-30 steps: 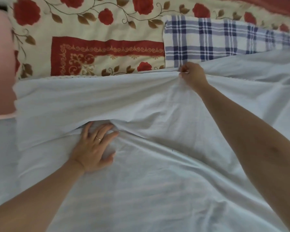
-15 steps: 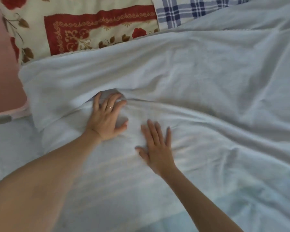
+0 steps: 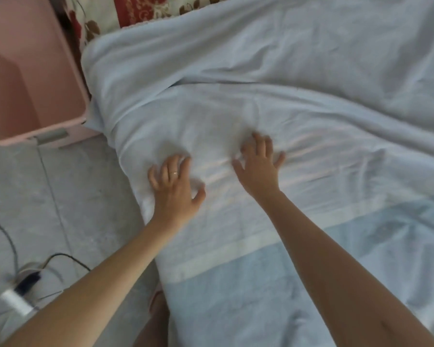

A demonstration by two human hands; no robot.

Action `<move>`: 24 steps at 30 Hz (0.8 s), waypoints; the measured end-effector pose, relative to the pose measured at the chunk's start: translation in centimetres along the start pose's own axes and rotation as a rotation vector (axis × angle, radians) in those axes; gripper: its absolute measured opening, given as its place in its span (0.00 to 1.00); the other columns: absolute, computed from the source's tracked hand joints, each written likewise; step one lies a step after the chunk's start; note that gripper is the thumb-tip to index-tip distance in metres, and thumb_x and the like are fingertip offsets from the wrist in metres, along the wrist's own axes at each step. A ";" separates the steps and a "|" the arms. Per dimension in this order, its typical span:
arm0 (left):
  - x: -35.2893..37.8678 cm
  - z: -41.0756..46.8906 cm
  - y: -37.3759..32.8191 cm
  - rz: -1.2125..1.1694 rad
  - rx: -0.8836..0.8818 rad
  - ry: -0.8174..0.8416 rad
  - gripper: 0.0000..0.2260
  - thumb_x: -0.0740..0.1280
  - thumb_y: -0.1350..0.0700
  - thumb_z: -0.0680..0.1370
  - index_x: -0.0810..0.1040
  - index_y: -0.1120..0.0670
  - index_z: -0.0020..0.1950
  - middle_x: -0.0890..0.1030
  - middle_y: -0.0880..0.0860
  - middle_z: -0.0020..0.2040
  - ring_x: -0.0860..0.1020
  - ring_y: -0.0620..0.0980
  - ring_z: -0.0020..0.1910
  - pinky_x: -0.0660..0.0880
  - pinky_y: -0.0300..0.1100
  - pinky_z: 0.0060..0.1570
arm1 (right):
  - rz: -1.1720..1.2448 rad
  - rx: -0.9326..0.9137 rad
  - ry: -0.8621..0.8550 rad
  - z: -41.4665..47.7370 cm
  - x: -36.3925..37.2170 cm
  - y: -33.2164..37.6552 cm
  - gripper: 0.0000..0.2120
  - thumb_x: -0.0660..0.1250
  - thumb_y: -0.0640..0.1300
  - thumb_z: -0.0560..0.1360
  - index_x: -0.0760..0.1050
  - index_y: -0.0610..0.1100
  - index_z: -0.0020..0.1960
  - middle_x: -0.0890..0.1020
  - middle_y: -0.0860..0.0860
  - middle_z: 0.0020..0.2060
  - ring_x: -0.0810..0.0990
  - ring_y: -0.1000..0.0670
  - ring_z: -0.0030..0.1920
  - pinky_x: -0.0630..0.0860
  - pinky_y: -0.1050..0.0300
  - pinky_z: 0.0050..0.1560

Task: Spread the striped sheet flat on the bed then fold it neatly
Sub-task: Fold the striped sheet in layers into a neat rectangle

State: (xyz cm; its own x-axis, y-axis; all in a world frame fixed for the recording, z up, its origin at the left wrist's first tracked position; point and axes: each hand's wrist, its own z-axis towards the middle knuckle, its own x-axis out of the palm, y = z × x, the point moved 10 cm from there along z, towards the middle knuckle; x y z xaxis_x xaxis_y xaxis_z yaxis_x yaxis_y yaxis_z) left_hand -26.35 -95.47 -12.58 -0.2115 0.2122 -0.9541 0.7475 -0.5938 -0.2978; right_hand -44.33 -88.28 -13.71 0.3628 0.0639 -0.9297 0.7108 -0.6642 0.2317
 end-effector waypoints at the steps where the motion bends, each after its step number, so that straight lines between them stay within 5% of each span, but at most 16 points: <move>1: -0.3 -2.3 0.3 0.002 0.009 0.026 0.26 0.63 0.44 0.69 0.72 0.56 0.63 0.73 0.57 0.61 0.68 0.56 0.62 0.59 0.55 0.61 | -0.007 -0.032 0.045 -1.2 0.6 0.6 0.26 0.62 0.59 0.76 0.67 0.47 0.69 0.59 0.48 0.75 0.52 0.44 0.76 0.47 0.30 0.68; 5: -1.1 -6.5 0.8 0.077 0.044 0.115 0.17 0.73 0.49 0.67 0.78 0.56 0.50 0.79 0.54 0.49 0.75 0.57 0.51 0.70 0.51 0.44 | -0.046 -0.306 0.200 -7.5 3.4 3.9 0.37 0.70 0.65 0.67 0.67 0.46 0.69 0.67 0.47 0.69 0.64 0.44 0.70 0.53 0.35 0.69; 7: -0.7 -6.7 0.8 0.071 0.043 0.183 0.11 0.76 0.53 0.66 0.79 0.56 0.43 0.79 0.54 0.44 0.75 0.58 0.47 0.73 0.50 0.36 | -0.034 -0.360 0.108 -9.7 3.4 4.8 0.29 0.73 0.59 0.64 0.75 0.44 0.58 0.77 0.47 0.56 0.76 0.42 0.57 0.66 0.41 0.61; 10: 0.2 -6.8 0.2 0.212 0.090 0.270 0.10 0.78 0.56 0.64 0.79 0.58 0.39 0.80 0.55 0.39 0.76 0.58 0.43 0.73 0.46 0.31 | -0.041 -0.347 0.071 -10.9 3.3 5.9 0.11 0.75 0.49 0.65 0.79 0.44 0.44 0.79 0.47 0.44 0.79 0.41 0.45 0.69 0.48 0.51; 15: -1.8 -7.2 -1.2 0.278 0.152 0.168 0.11 0.79 0.60 0.61 0.79 0.58 0.36 0.79 0.55 0.35 0.77 0.58 0.39 0.71 0.43 0.32 | -0.201 -0.411 0.186 -11.6 3.9 7.4 0.07 0.62 0.42 0.78 0.77 0.45 0.53 0.76 0.50 0.53 0.75 0.46 0.54 0.63 0.51 0.56; 24: -3.8 -8.7 -2.1 0.241 0.245 0.094 0.16 0.79 0.67 0.56 0.74 0.57 0.32 0.74 0.53 0.27 0.75 0.54 0.27 0.68 0.40 0.29 | -0.182 -0.547 0.119 -15.0 1.5 8.6 0.12 0.61 0.26 0.70 0.76 0.36 0.51 0.76 0.41 0.50 0.76 0.42 0.45 0.69 0.53 0.44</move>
State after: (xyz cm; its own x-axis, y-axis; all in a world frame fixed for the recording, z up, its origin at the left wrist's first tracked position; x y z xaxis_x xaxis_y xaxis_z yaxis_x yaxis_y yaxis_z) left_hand -21.64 -88.23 -8.04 0.0201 0.1074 -0.9940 0.5928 -0.8019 -0.0747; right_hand -28.61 -82.75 -8.77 0.2481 0.2449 -0.9373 0.9642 -0.1555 0.2146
